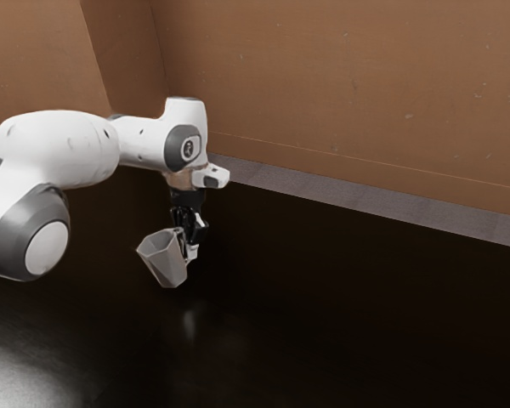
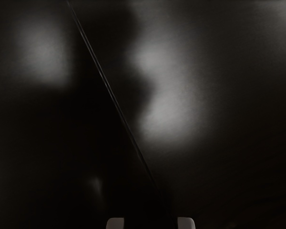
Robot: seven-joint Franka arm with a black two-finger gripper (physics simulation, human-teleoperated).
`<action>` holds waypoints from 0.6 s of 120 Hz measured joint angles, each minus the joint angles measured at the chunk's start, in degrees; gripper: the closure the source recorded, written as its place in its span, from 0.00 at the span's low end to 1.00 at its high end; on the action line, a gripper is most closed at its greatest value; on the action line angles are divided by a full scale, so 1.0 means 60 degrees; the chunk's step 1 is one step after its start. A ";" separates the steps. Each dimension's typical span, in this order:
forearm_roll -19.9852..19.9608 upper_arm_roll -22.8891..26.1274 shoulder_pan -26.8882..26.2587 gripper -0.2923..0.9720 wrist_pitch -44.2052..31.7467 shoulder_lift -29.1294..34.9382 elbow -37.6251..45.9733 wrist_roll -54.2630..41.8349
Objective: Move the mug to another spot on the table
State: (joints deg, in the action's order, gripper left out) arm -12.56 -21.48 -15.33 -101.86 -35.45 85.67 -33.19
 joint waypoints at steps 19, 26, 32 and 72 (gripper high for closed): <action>0.0011 0.0009 -0.0234 0.80 -0.0007 -0.0003 0.0214 0.0236; 0.0014 0.0025 -0.0304 0.80 -0.0014 -0.0032 0.0224 0.0317; 0.0016 0.0055 -0.0328 0.80 -0.0026 -0.0051 0.0254 0.0382; 0.0165 -0.0062 -0.0316 0.81 -0.0207 -0.0161 0.0273 0.0728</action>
State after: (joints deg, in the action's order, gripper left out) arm -11.57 -21.85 -17.23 -103.10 -36.41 87.31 -28.82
